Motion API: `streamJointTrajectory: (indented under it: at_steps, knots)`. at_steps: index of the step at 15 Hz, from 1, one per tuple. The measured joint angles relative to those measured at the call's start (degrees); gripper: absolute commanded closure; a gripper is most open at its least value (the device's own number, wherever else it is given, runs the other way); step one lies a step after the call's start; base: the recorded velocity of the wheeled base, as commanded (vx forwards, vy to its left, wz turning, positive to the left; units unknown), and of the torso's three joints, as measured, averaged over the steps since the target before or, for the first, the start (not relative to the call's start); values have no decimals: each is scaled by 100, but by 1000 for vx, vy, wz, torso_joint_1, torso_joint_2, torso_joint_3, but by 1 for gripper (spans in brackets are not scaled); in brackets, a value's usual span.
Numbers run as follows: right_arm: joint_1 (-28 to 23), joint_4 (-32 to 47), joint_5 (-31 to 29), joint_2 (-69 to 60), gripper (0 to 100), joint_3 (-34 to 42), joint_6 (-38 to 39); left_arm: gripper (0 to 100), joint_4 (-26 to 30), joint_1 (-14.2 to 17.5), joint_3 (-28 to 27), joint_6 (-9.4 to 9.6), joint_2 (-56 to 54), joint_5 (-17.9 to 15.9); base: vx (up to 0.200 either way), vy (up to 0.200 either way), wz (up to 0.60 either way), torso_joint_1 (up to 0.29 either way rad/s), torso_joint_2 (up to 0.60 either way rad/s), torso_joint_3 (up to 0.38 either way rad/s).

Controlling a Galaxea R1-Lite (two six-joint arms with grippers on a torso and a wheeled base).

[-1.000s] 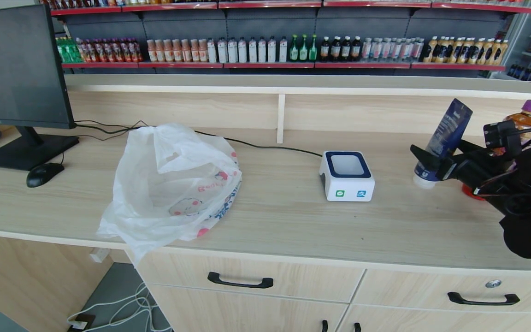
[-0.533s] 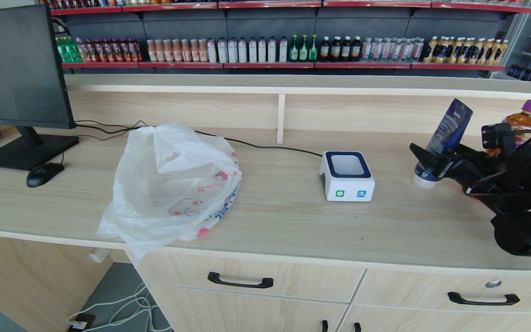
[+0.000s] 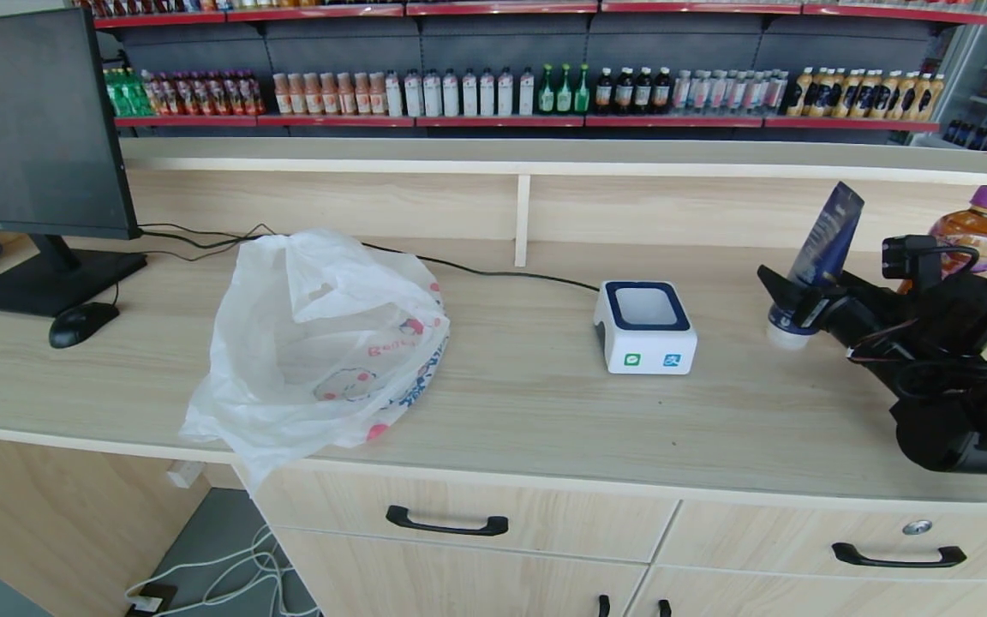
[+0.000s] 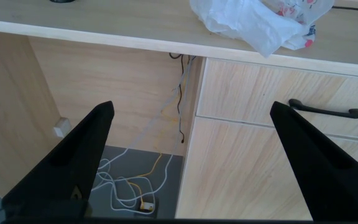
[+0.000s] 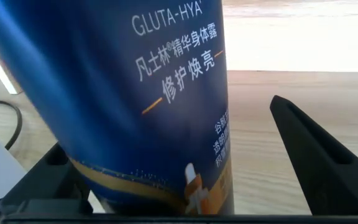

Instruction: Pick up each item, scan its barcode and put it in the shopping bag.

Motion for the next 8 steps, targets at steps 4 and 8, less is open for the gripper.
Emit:
streamJointTrajectory:
  at_steps: [4,8]
  knots:
    - [16,-10,-18,71,0,-57,17,0,-2,0,0,0,0,-2,0,0,0,0,0,0]
    - [16,-18,-24,46,100,-38,105,0,6,0,0,0,0,0,0,0,0,0,0,0]
